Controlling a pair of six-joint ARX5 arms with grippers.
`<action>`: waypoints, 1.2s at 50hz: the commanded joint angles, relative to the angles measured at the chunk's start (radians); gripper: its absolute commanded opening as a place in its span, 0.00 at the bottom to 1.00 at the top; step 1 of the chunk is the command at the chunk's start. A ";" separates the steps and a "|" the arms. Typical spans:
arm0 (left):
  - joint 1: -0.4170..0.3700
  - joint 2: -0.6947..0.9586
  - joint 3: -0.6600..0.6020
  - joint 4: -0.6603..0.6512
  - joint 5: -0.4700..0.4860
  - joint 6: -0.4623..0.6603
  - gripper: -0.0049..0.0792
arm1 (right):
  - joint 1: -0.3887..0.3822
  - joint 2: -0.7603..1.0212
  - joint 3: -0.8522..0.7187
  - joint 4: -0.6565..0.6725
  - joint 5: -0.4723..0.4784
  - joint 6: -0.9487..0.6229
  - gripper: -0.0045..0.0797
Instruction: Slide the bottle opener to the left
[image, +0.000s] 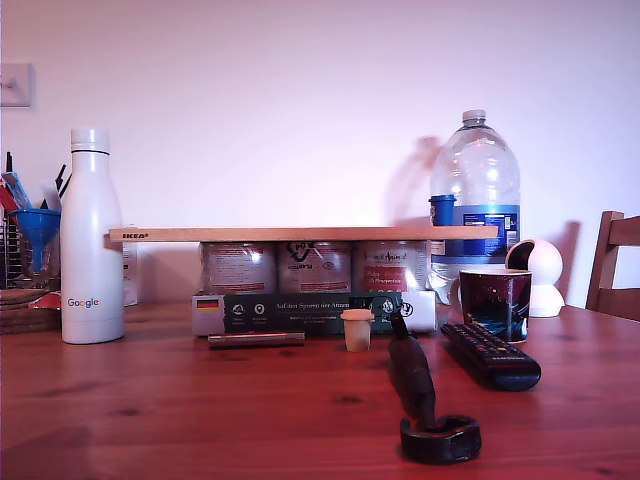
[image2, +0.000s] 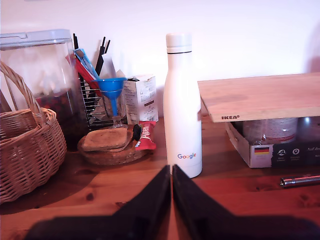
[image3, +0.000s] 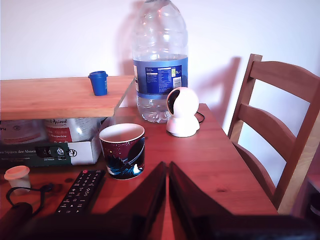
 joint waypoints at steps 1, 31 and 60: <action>-0.025 -0.011 -0.027 -0.172 0.192 0.060 0.03 | -0.019 -0.006 0.033 -0.180 -0.002 0.130 0.04; -0.089 -0.011 -0.027 -0.144 0.542 -0.072 0.03 | 0.012 -0.006 0.033 -0.173 -0.161 0.136 0.04; -0.539 -0.010 -0.028 -0.190 0.451 -0.097 0.03 | 0.252 0.020 0.084 -0.291 -0.151 0.307 0.04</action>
